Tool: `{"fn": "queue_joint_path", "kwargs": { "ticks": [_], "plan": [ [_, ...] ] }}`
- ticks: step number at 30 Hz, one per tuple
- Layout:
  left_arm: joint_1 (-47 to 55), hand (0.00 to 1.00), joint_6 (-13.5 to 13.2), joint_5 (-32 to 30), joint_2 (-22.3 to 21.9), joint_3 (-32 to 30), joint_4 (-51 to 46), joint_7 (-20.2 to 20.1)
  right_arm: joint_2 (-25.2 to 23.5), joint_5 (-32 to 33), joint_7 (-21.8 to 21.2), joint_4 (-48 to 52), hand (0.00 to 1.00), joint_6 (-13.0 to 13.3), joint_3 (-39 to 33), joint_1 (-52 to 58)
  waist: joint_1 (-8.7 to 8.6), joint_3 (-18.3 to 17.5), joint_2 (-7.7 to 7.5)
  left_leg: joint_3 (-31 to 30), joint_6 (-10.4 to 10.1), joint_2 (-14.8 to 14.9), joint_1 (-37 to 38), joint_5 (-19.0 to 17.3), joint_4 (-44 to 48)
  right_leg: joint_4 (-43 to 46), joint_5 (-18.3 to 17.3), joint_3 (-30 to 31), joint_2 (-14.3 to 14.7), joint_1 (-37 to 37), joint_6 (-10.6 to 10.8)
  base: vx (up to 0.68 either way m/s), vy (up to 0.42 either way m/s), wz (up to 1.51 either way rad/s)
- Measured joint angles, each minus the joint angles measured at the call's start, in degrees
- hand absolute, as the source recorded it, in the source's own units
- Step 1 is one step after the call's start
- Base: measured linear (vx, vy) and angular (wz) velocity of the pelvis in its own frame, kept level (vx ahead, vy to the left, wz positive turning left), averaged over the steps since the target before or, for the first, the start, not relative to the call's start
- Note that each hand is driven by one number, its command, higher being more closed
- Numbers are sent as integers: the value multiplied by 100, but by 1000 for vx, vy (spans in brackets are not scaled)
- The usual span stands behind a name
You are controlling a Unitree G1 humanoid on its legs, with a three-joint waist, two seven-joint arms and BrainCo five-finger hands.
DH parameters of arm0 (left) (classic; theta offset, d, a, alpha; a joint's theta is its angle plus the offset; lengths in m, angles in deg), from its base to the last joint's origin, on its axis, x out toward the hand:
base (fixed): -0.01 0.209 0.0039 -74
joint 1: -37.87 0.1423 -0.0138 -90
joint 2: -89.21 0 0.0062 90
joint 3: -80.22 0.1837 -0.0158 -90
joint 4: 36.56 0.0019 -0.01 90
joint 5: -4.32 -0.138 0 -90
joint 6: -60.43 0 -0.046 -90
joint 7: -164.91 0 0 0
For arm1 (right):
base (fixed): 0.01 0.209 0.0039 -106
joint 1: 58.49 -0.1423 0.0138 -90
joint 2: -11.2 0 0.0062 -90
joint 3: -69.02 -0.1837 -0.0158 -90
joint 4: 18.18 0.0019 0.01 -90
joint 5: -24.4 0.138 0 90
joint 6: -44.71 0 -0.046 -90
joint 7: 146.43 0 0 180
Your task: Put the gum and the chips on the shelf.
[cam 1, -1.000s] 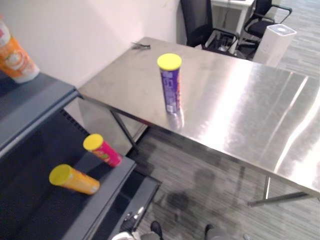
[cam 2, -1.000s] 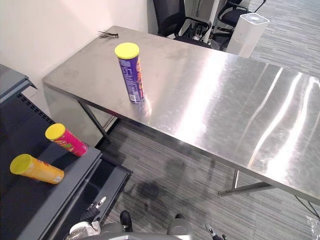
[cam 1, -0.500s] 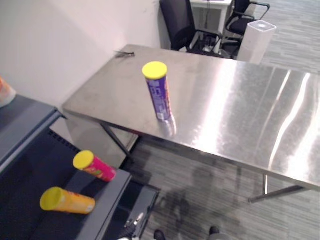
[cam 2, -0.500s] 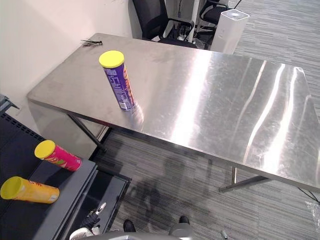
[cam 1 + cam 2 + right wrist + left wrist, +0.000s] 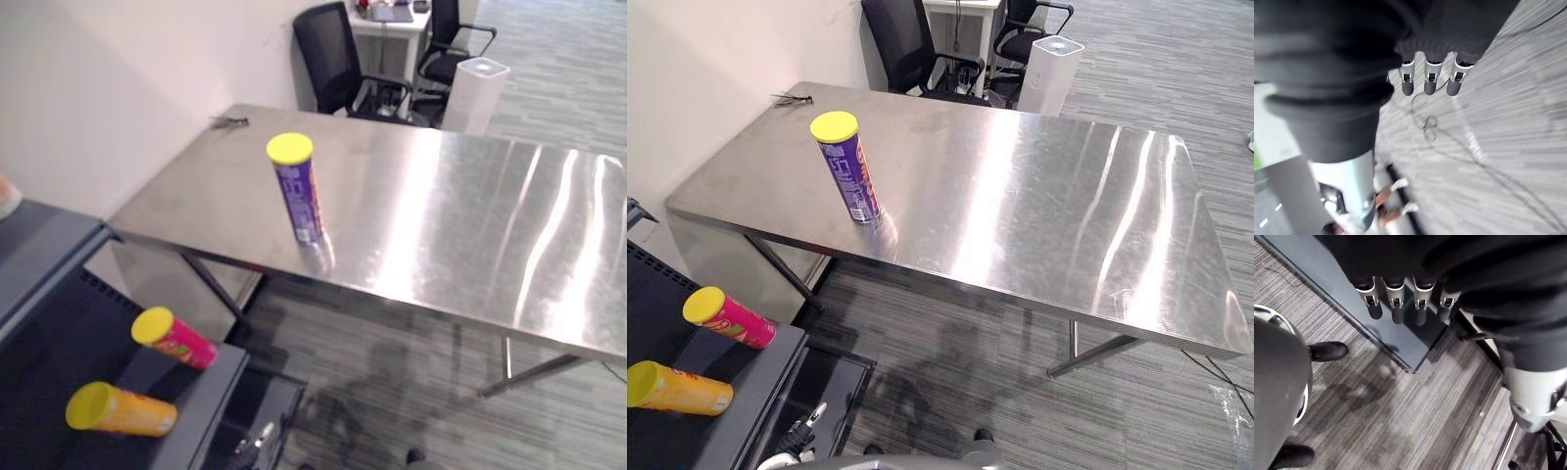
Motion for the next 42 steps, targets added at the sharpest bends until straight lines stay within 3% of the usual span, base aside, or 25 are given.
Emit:
{"fn": "queue_joint_path", "kwargs": {
  "ticks": [5,8,11,16,18,22,29,42],
  "plan": [
    [127,0,12,-31,-8,256,28,34,28,-1037,646,2232,0,248,1869,-273,31,-29,22,-4,-35,-2,-12,30,0,-9,-11,3,-3,-62,-18,-58,-29,-3],
    [127,0,16,-45,-8,295,2,28,28,-1675,661,3308,0,385,2989,-388,41,-37,8,-23,27,4,-79,102,-7,-15,-12,-11,-3,-128,-17,-48,-26,2],
    [123,0,54,-69,9,444,-93,-20,32,-2172,303,3870,0,475,3902,-439,150,-46,-13,-98,42,-7,-99,118,-3,-76,33,-95,-12,-70,-7,1,-23,11],
    [121,0,50,-265,6,501,-309,-157,38,-2203,-917,4230,0,489,5638,-669,375,-56,-29,-335,45,-12,-102,148,16,-173,55,-373,-23,128,20,27,-23,22],
    [119,0,48,-264,3,505,-383,-191,36,-2123,-1164,4230,0,489,6086,-823,489,-52,-34,-390,42,-14,-113,154,12,-191,55,-452,-27,158,21,23,-24,24],
    [100,0,21,-263,20,620,-395,-237,-29,-1967,-1493,4104,0,486,7175,-1363,543,-44,-41,-494,41,-20,-152,181,0,-221,61,-583,-34,208,23,7,-12,14],
    [38,0,-14,-262,13,673,-525,-238,-104,-1967,-1742,3432,0,386,7925,-2105,659,169,-39,-633,57,-17,-182,255,-14,-291,130,-735,-28,297,11,-28,-11,10],
    [30,0,-10,-260,9,709,-666,-195,-382,-1956,-1831,2780,0,171,8528,-2772,680,348,-22,-721,65,-6,-194,279,-16,-407,137,-868,-14,401,19,-11,-8,4]
  ]
}}
